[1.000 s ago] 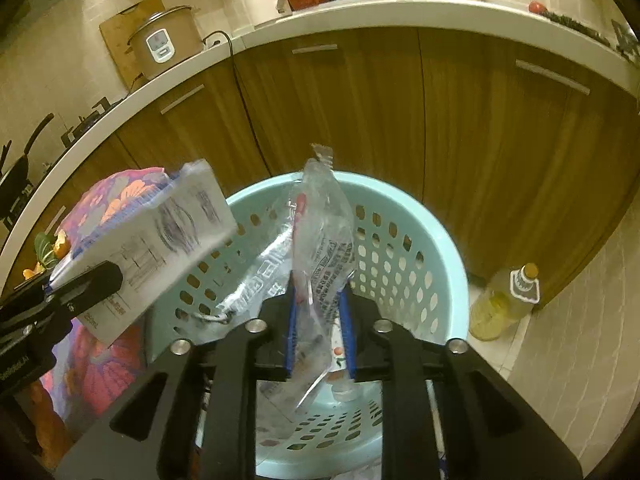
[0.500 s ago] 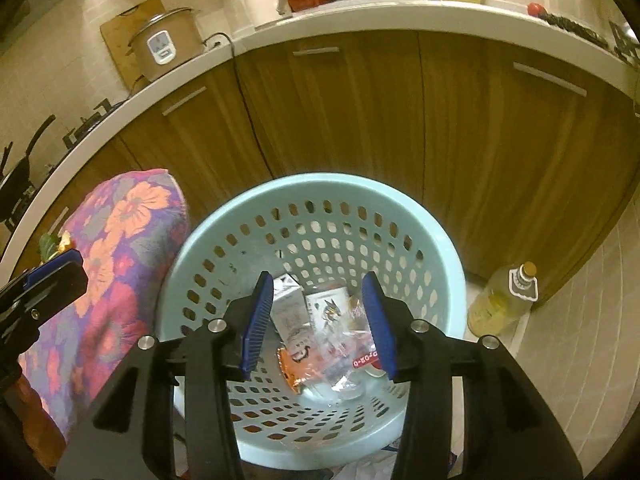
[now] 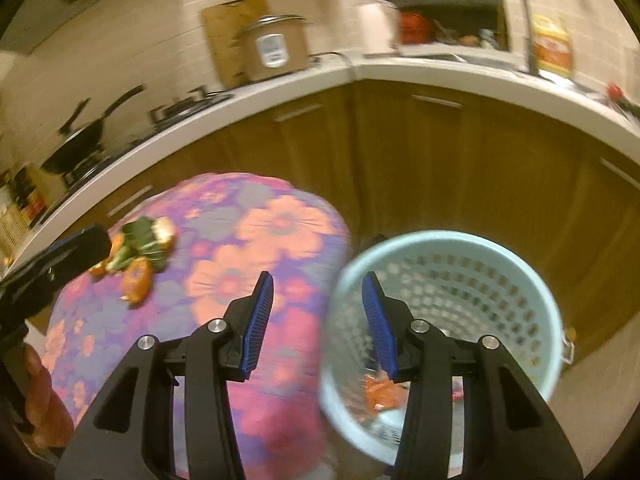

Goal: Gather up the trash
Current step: 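Grasp an orange peel with the right gripper while the left grasps another peel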

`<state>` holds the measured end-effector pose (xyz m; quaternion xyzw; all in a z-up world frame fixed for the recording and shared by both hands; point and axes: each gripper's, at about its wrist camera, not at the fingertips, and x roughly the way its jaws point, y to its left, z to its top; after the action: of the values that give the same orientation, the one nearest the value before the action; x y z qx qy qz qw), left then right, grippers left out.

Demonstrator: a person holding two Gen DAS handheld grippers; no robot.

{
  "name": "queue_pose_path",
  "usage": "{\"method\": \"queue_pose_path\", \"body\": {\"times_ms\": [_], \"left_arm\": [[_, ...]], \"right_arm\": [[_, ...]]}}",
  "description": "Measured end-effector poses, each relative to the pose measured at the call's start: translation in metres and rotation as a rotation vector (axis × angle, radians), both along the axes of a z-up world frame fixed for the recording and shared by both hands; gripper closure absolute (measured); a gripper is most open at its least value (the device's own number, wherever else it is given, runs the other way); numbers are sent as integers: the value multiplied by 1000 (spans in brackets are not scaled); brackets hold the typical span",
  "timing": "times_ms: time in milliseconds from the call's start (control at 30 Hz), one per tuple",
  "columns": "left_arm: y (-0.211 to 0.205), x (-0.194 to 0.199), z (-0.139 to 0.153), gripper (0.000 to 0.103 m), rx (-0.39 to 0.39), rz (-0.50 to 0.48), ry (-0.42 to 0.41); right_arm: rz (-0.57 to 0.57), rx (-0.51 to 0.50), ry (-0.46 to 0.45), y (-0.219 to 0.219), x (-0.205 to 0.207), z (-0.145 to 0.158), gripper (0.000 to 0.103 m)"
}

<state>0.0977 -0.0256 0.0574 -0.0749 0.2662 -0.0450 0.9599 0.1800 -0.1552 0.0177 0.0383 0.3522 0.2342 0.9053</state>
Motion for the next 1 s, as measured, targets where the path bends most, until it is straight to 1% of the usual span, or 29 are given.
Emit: {"method": "queue_pose_path", "body": {"times_ms": [167, 333, 400, 467, 533, 600, 667, 767, 867, 1000], "left_arm": [[53, -26, 8, 43, -2, 114, -38], [112, -46, 4, 42, -27, 241, -51], [139, -56, 0, 42, -36, 314, -51], [166, -62, -5, 41, -43, 395, -41], [196, -64, -14, 41, -66, 463, 2], [217, -65, -22, 41, -94, 501, 34], [237, -62, -31, 41, -124, 530, 67], [255, -51, -45, 41, -160, 545, 127], [259, -41, -58, 42, -190, 535, 165], [259, -27, -71, 43, -220, 532, 194]], "right_arm": [[102, -14, -21, 58, -10, 5, 60], [188, -46, -20, 115, -16, 4, 60], [214, -62, -16, 137, -18, 2, 60], [239, -86, -9, 159, -20, -1, 60], [260, -101, 4, 177, -20, -5, 60], [279, -108, 26, 194, -18, -9, 60], [288, -114, 43, 207, -15, -14, 60], [284, -133, 56, 221, -11, -21, 60], [271, -158, 90, 228, -4, -32, 60], [278, -157, 111, 230, 0, -36, 60]]}}
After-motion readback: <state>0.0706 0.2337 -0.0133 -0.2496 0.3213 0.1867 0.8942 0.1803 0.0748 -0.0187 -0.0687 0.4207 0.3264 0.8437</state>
